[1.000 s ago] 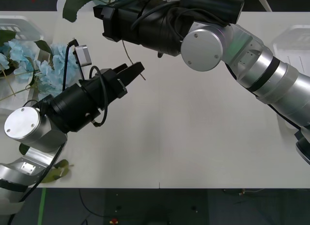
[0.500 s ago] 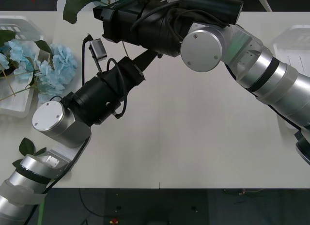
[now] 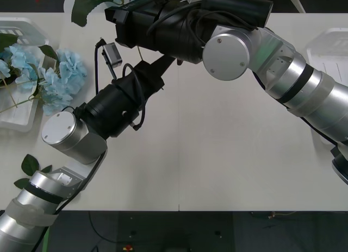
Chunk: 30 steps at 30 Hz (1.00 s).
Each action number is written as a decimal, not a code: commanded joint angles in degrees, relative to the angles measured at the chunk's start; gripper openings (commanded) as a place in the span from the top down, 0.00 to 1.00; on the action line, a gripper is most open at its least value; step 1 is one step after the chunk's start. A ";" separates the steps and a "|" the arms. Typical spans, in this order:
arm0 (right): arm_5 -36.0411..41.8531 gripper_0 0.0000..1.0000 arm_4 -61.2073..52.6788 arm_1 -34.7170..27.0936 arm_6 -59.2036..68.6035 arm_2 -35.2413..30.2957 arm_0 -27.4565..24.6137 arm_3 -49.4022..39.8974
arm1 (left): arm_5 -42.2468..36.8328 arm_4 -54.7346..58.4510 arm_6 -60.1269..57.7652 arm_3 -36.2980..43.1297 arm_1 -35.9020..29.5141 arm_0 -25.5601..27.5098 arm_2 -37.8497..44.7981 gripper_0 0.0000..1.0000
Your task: Place the red flowers into the right box and the blue flowers into the left box. If a person shows an open palm, hand one flower to the person first, then continue sorting.
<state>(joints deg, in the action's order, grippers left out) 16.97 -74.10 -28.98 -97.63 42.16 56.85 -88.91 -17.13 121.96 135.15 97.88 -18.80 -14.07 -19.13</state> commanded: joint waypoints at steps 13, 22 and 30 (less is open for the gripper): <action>-0.98 1.00 -0.17 1.03 -2.48 0.38 0.46 -0.56 | 1.75 0.73 -2.26 0.38 1.31 -2.45 -0.82 1.00; -0.98 0.31 -0.17 0.76 -2.39 0.38 0.98 -0.65 | 1.92 0.73 -2.17 0.47 1.22 -2.45 -0.82 1.00; -0.98 0.16 -1.14 0.50 -2.57 0.38 1.07 -0.65 | 2.10 0.65 -2.08 0.47 1.31 -2.54 -0.82 1.00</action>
<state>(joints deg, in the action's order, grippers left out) 16.77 -74.55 -28.98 -97.63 42.23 56.85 -88.79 -15.97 122.09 135.15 97.73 -18.79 -14.11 -19.13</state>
